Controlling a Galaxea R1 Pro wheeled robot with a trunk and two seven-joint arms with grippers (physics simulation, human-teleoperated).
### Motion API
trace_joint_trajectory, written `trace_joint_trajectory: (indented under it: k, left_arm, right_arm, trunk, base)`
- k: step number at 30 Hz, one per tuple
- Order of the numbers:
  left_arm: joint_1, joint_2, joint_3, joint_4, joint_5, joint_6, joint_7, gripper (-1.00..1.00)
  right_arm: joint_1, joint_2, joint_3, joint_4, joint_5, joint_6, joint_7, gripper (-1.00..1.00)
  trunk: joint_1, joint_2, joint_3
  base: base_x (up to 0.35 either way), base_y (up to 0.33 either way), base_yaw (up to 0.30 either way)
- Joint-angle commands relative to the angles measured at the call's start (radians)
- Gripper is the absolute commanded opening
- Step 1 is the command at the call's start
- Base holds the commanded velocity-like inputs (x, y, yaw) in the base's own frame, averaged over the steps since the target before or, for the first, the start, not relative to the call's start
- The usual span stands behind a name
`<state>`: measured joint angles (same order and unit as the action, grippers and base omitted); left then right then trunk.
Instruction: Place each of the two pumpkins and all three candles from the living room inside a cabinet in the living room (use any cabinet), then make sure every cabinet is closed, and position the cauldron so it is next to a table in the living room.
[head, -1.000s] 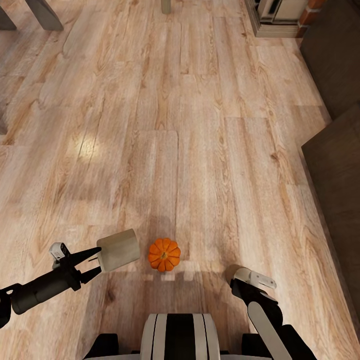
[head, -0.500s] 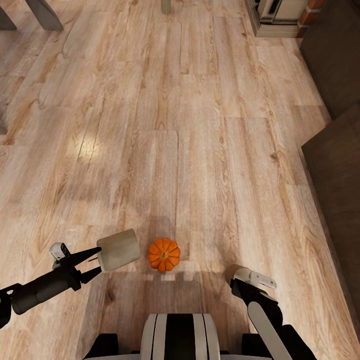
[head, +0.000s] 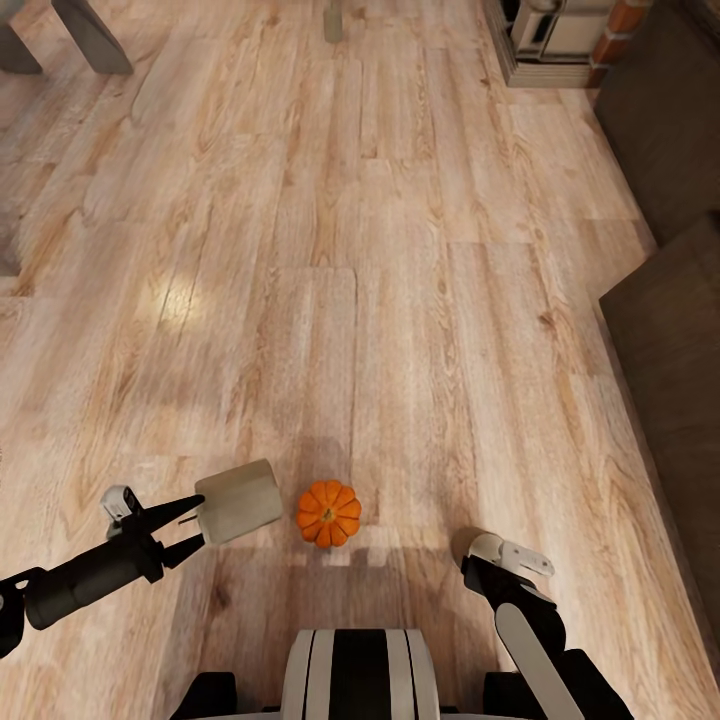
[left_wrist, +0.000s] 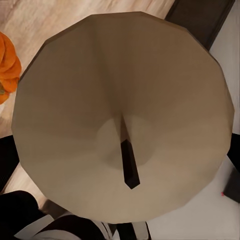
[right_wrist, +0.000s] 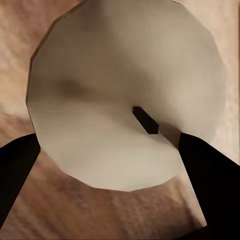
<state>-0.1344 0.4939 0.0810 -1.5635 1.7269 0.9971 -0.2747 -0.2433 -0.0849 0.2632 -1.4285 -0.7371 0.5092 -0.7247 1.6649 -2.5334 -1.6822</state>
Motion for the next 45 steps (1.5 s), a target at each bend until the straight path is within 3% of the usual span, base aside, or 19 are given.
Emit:
trace_joint_trajectory:
  k: [1, 21, 22, 23, 24, 29, 39, 45]
  left_arm:
    - [0.000, 0.000, 0.000, 0.000, -0.007, 0.003, -0.008, -1.00]
    - [-0.001, 0.001, -0.002, 0.000, -0.013, 0.002, 0.003, -1.00]
    - [-0.001, 0.001, -0.001, 0.000, -0.022, 0.002, 0.004, -1.00]
    - [-0.001, 0.001, 0.007, 0.000, -0.099, 0.002, 0.004, -1.00]
    - [-0.001, 0.000, 0.010, 0.000, -0.128, 0.001, 0.004, -1.00]
    - [-0.001, 0.001, 0.014, 0.000, -0.165, -0.001, 0.011, -1.00]
    - [-0.005, 0.002, 0.026, 0.000, -0.168, -0.003, 0.197, -1.00]
    - [-0.010, 0.002, 0.026, 0.000, -0.168, -0.003, 0.360, -1.00]
  right_arm:
    - [-0.001, -0.001, 0.002, -0.001, -0.007, 0.003, -0.009, -1.00]
    - [-0.001, -0.003, 0.001, -0.001, -0.015, 0.017, -0.009, -1.00]
    - [-0.001, -0.003, 0.001, -0.001, -0.016, 0.018, -0.009, -1.00]
    - [-0.001, -0.003, 0.000, -0.001, -0.019, 0.023, -0.010, -1.00]
    - [-0.001, -0.003, -0.001, -0.001, -0.022, 0.028, -0.010, -1.00]
    - [-0.001, 0.003, -0.005, -0.003, -0.013, 0.070, -0.012, -1.00]
    - [0.000, 0.007, -0.006, -0.023, -0.010, 0.151, -0.018, -1.00]
    - [0.000, 0.008, -0.007, -0.025, -0.010, 0.191, -0.019, -1.00]
  trunk:
    - [-0.001, 0.000, 0.003]
    - [-0.010, 0.005, 0.081]
    - [-0.010, 0.005, 0.085]
    - [-0.010, 0.005, 0.089]
    - [-0.011, 0.005, 0.092]
    - [-0.013, 0.007, 0.112]
    - [-0.018, 0.009, 0.150]
    - [-0.020, 0.010, 0.174]
  base:
    - [0.000, 0.000, 0.000]
    - [0.000, 0.000, 0.000]
    - [0.000, 0.000, 0.000]
    - [0.000, 0.000, 0.000]
    - [0.000, 0.000, 0.000]
    - [0.000, 0.000, 0.000]
    - [0.000, 0.000, 0.000]
    - [0.000, 0.000, 0.000]
